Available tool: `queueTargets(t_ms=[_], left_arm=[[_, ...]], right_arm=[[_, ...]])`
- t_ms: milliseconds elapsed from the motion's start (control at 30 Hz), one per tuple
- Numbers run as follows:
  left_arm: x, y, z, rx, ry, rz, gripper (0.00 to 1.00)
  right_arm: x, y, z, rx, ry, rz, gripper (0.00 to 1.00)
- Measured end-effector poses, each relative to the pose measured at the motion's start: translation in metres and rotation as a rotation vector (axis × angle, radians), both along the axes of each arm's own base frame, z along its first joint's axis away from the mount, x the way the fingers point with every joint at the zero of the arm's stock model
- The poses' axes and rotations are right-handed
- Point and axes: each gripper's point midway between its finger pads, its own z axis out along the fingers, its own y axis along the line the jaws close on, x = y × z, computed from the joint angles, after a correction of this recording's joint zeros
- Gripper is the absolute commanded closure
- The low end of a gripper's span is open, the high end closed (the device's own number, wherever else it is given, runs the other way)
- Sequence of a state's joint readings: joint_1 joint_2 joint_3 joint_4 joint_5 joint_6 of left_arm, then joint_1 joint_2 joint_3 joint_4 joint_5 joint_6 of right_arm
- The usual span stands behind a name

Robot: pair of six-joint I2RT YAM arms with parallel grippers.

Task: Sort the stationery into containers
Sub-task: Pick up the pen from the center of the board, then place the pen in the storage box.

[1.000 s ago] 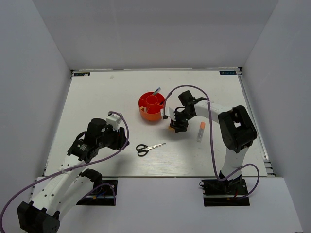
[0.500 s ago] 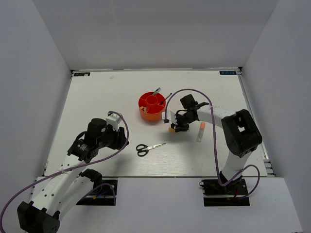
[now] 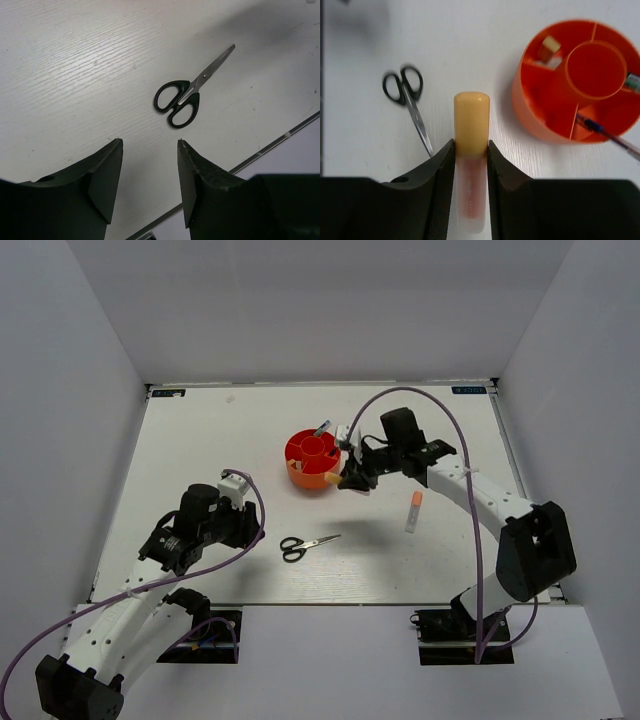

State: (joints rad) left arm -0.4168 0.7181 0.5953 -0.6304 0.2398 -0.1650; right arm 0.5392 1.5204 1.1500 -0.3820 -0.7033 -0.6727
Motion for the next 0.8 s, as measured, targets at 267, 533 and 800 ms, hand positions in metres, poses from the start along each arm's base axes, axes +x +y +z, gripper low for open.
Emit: queueTargets(t_ms=[267,533,800], left_arm=[[0.002,0.004,-0.005,0.024,0.007,0.014,0.42],[0.001,0.009,-0.022,0.072,0.057,0.024,0.42],[0.003,0.013,-0.033,0.109,0.093,0.039,0.42]], right_arm=[[0.036,0.055,0.026,0.256,0.238,-0.144,1.00],[0.050,0.087,0.049,0.446,0.286,-0.050,1.00],[0.044,0.092,0.069,0.591,0.105,0.155,1.00]])
